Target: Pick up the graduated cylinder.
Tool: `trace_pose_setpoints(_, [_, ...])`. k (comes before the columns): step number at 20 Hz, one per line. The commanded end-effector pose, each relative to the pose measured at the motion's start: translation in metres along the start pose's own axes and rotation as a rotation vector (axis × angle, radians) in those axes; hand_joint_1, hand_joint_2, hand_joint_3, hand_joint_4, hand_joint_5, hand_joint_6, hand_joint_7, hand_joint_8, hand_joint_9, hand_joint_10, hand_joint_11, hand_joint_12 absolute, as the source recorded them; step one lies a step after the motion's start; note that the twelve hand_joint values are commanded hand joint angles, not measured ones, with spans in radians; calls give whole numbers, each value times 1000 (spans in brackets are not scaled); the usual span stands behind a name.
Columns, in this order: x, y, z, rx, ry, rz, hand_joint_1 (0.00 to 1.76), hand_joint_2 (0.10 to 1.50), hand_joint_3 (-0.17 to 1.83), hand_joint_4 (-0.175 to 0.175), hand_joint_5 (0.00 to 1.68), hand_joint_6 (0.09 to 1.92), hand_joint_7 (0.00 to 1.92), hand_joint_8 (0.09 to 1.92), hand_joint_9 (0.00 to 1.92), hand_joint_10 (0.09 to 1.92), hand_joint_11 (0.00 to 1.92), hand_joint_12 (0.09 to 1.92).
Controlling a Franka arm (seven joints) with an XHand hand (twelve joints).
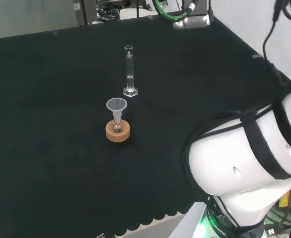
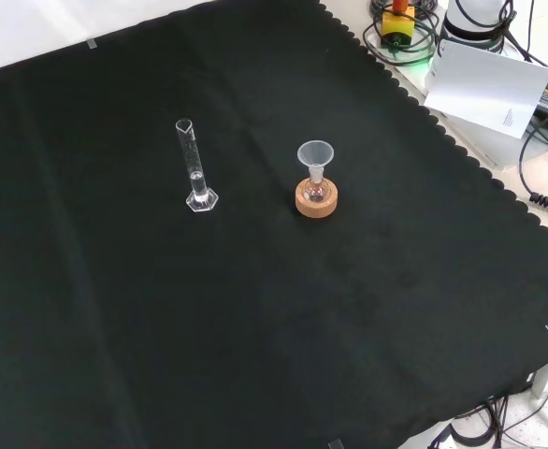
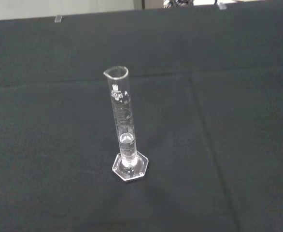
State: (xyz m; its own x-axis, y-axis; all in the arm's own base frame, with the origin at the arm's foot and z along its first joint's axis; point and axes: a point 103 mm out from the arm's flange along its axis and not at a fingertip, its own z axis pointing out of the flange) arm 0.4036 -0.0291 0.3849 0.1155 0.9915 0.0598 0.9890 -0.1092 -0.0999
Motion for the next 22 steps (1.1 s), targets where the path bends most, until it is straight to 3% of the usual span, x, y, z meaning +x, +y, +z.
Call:
trace_pose_setpoints(1, [-23, 85, 51, -19, 81, -37, 317, 1301, -35, -38, 255, 87, 60, 542, 473, 87, 72, 1384])
trace_pose_setpoints(3, [-26, 97, 63, -12, 91, -49, 331, 1295, -47, -39, 266, 87, 60, 580, 432, 207, 74, 1386])
trace_pose_setpoints(6, [-29, 107, 78, 2, 129, -54, 347, 1290, -75, -40, 275, 87, 68, 616, 306, 535, 75, 1392])
trace_pose_setpoints(8, [-30, 111, 90, 10, 159, -54, 356, 1285, -88, -41, 282, 87, 80, 630, 283, 629, 81, 1396])
trace_pose_setpoints(13, [-34, 118, 120, 29, 197, -54, 361, 1277, -99, -43, 293, 87, 104, 646, 292, 674, 92, 1400])
trace_pose_setpoints(18, [-38, 128, 143, 50, 249, -108, 425, 1237, -126, -43, 301, 87, 86, 644, 286, 681, 99, 1399])
trace_pose_setpoints(22, [-37, 135, 160, 55, 284, -120, 482, 1209, -148, -41, 310, 87, 68, 638, 278, 683, 99, 1398])
